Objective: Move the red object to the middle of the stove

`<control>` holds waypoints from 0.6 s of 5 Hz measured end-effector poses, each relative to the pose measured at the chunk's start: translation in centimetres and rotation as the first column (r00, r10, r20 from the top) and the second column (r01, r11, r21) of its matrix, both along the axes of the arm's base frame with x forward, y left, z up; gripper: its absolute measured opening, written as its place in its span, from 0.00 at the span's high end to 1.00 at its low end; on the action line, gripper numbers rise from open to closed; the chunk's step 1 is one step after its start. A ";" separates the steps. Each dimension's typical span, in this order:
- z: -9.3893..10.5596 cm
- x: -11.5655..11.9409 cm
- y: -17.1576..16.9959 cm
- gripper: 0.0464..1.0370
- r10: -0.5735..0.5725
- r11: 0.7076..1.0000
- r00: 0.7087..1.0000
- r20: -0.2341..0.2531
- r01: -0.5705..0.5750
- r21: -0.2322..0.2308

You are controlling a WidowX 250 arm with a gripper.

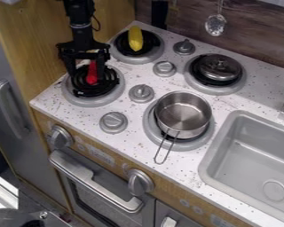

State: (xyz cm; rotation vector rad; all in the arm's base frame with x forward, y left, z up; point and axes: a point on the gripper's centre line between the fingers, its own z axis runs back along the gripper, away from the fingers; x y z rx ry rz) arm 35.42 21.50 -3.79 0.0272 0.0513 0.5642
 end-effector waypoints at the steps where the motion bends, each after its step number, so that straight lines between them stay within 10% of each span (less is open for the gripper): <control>1: -1.5 -0.6 -0.5 0.04 0.009 1.000 0.999 -0.039 -0.010 -0.030; 2: -1.6 -0.3 -0.9 0.07 0.005 1.000 0.999 -0.039 -0.006 -0.026; 3: -1.8 -0.1 -1.3 0.34 0.000 1.000 0.999 -0.033 0.000 -0.024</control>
